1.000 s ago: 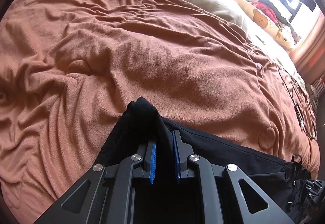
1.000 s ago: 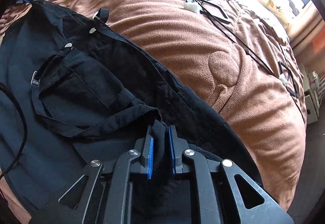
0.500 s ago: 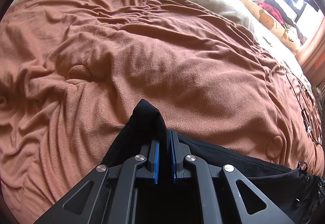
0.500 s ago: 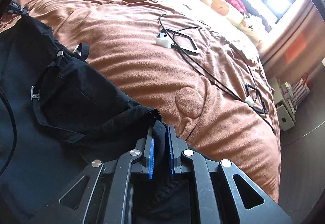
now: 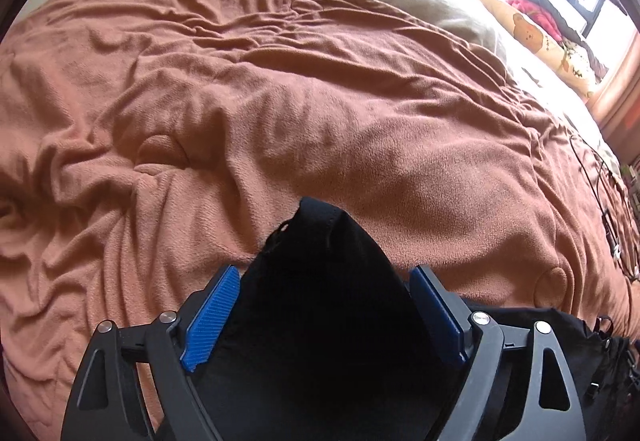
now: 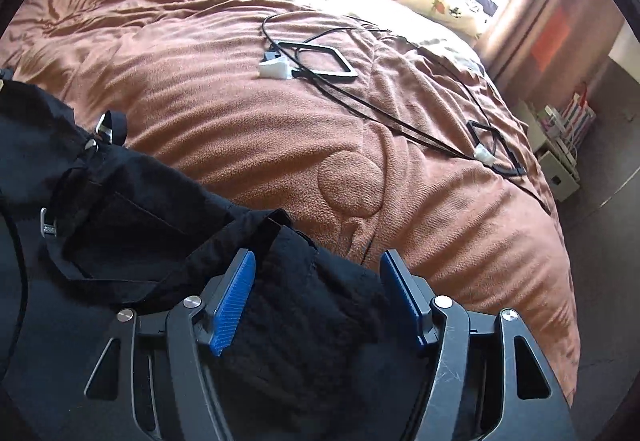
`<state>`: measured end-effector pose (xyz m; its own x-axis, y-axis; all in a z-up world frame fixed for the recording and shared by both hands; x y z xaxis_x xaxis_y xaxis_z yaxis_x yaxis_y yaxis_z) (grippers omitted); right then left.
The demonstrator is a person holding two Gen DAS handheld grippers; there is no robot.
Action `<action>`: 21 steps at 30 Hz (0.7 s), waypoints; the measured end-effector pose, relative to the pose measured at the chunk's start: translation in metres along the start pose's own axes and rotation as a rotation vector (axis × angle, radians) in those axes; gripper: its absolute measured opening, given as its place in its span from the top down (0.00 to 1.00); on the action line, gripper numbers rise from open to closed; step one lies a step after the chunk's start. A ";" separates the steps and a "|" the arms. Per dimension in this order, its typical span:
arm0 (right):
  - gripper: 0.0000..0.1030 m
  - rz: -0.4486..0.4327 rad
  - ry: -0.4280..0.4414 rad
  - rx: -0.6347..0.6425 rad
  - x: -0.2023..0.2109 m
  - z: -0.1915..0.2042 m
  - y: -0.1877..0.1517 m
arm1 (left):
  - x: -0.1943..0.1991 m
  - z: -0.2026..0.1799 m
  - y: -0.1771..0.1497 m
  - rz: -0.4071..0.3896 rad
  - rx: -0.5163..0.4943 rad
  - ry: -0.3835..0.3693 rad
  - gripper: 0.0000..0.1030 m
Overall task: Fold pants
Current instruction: 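Open both grippers and release the folded pants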
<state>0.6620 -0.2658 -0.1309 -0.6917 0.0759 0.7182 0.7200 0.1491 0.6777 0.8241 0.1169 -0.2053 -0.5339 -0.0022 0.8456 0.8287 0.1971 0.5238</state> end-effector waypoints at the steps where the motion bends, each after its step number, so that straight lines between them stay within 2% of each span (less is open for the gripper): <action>1: 0.39 0.002 0.012 -0.026 0.006 -0.004 -0.002 | 0.005 0.003 0.000 -0.002 0.011 -0.006 0.14; 9: 0.39 -0.017 0.070 -0.174 0.070 -0.024 -0.037 | 0.051 0.021 -0.022 -0.018 -0.019 -0.004 0.14; 13: 0.39 -0.026 0.100 -0.229 0.101 -0.029 -0.059 | 0.075 0.028 -0.038 -0.025 -0.007 -0.030 0.14; 19: 0.39 -0.026 0.126 -0.296 0.136 -0.034 -0.087 | 0.102 0.037 -0.065 -0.029 0.005 -0.051 0.27; 21: 0.39 -0.024 0.137 -0.322 0.148 -0.032 -0.097 | 0.108 0.040 -0.075 -0.034 0.015 -0.063 0.28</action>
<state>0.4918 -0.3005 -0.0849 -0.7104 -0.0597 0.7013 0.6994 -0.1713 0.6939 0.6975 0.1411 -0.1575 -0.5714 0.0521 0.8190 0.8076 0.2131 0.5499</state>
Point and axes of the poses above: each gripper's, at about its wrist camera, not at the fingertips, and x roughly against the way its jaws point, z to its left, y to its top, the point moved 7 cm from there along -x, roughly the way its jaws point, and after that the axes turned 8 degrees about -x, right-handed, at the moved point
